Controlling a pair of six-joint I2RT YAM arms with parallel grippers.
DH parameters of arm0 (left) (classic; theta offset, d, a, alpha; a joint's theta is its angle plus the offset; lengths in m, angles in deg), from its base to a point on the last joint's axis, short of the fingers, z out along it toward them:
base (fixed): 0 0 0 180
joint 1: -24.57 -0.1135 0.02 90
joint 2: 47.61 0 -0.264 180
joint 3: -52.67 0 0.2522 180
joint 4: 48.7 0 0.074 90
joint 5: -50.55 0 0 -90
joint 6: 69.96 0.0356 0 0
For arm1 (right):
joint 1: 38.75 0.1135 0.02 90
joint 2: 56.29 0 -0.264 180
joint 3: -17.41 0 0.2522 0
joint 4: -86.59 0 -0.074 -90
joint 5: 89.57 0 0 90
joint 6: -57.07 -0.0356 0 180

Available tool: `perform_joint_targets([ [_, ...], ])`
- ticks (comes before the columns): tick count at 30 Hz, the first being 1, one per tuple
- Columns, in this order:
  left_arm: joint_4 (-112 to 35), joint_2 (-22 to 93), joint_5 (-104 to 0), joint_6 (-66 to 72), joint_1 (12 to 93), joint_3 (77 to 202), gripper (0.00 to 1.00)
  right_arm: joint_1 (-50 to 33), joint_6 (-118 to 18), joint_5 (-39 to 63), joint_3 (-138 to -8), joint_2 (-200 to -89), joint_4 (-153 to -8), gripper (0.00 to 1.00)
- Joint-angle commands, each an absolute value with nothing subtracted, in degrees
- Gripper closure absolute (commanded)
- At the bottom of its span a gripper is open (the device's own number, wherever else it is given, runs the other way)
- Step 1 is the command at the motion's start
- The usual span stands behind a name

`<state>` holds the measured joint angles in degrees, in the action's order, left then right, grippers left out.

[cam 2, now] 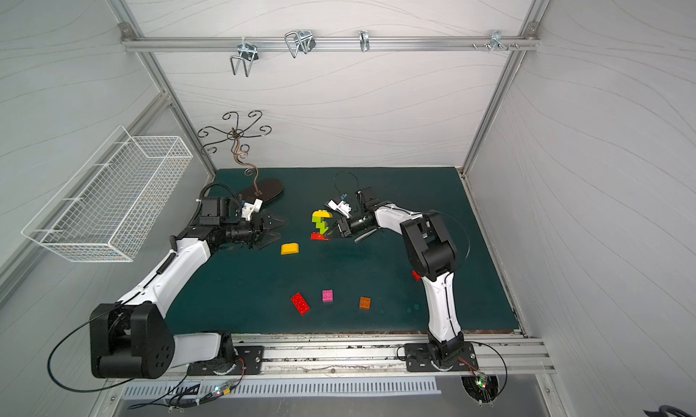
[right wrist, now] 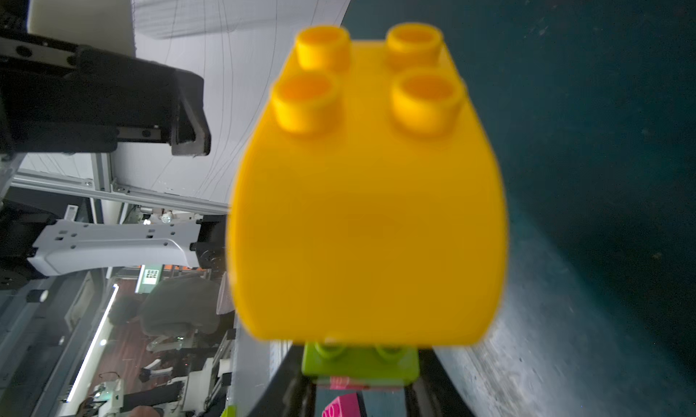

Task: Assemble the letter s with lego
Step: Adjust the lego brick at the center of the board.

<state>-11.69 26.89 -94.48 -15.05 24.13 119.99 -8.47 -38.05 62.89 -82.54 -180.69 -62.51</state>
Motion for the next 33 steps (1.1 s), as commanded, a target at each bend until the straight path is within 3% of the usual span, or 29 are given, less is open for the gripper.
perform_joint_targets([
  [1, -11.9, 25.7, -95.3, -14.2, 23.8, 122.0, 0.15, -6.9, -41.0, 66.5, -86.0, -185.0, -55.6, 0.70],
  [18, -12.3, 25.7, -94.4, -14.2, 23.7, 121.4, 0.15, -7.4, -49.6, 66.7, -88.9, -193.6, -57.5, 0.67],
  [27, -12.7, 26.0, -94.1, -14.4, 23.7, 121.3, 0.14, -8.0, -47.2, 64.2, -90.2, -194.8, -53.1, 0.54],
  [33, -12.4, 25.8, -93.9, -14.3, 23.7, 121.2, 0.13, -8.0, -46.6, 59.8, -89.7, -193.7, -51.3, 0.40],
])
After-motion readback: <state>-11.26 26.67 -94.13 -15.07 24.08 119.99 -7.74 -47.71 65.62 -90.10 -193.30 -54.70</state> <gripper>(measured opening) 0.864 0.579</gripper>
